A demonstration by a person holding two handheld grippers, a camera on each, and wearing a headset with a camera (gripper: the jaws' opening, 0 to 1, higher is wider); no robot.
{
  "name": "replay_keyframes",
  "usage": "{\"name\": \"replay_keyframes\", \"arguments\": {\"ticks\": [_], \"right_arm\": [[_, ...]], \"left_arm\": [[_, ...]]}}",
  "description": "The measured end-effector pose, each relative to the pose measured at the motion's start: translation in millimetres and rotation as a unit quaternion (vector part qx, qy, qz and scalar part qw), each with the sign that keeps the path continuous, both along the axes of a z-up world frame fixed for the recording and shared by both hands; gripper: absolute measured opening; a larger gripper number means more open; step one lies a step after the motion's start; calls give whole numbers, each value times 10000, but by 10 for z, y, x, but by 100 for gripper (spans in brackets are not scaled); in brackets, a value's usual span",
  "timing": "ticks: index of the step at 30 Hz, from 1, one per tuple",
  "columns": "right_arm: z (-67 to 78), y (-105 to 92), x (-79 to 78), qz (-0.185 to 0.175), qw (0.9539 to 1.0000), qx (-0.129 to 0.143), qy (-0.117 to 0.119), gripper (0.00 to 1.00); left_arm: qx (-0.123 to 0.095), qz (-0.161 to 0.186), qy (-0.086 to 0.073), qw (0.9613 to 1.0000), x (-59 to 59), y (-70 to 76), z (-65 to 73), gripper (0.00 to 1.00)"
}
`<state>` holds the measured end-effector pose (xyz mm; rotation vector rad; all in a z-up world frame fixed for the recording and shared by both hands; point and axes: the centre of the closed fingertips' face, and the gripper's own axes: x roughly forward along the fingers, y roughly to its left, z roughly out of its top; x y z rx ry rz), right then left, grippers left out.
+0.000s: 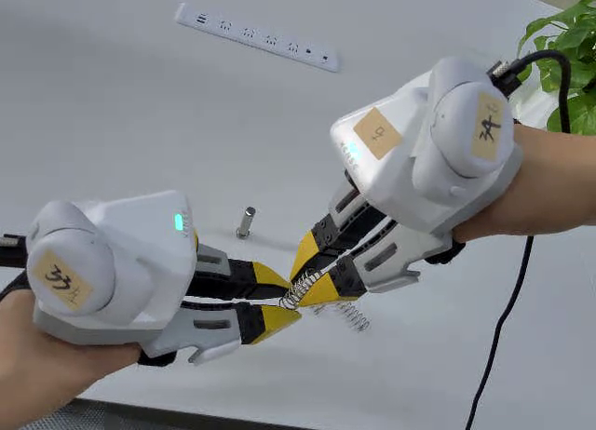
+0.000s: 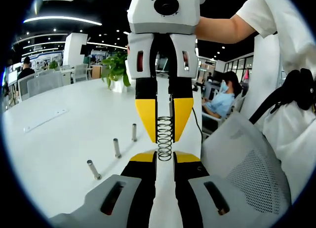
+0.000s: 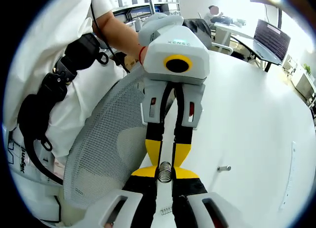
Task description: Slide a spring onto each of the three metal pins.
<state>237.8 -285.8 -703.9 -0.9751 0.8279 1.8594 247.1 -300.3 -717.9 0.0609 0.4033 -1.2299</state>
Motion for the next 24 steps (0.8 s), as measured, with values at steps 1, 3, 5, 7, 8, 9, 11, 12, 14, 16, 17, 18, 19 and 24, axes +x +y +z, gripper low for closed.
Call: {"name": "replay_keyframes", "arguments": {"ticks": [1,3,5,7,8,9,11,12,14,16,17,18,19,24], "right_arm": [[10,7,7,-20,10000,15,4,6],[36,23,29,-89,9999,44,18,6],[60,30,57,-149,9999,52,7,6],[83,37,92,-200,9998,68,-24,6],[101,46,130,-261,9996,85,-48,6],[107,52,165,-297,9995,100,-69,6],[137,75,239,-395,9990,133,-147,6],[144,84,271,-433,9988,136,-187,6],[168,101,338,-509,9981,140,-307,6],[181,128,417,-617,9972,152,-391,6],[181,139,447,-649,9969,152,-430,6],[177,155,494,-697,9962,145,-506,6],[175,166,517,-730,9957,137,-547,6],[113,237,677,-889,9933,46,-734,7]], "left_arm": [[-4,31,-4,10000,7,13,-1,11],[-18,67,-10,10000,9,47,-8,16],[19,134,-93,9999,22,95,-21,19],[8,189,-98,9998,29,138,-32,24],[22,246,-132,9996,39,177,-41,27],[33,290,-163,9994,50,205,-48,30],[41,380,-167,9991,69,274,-64,36],[51,423,-185,9989,82,304,-72,38],[90,544,-219,9982,119,379,-93,43],[86,614,-216,9978,142,436,-105,49],[92,670,-226,9975,160,464,-112,53],[89,721,-236,9971,178,495,-118,56],[93,742,-236,9969,187,514,-127,58],[94,981,-288,9947,286,614,-165,76]]}}
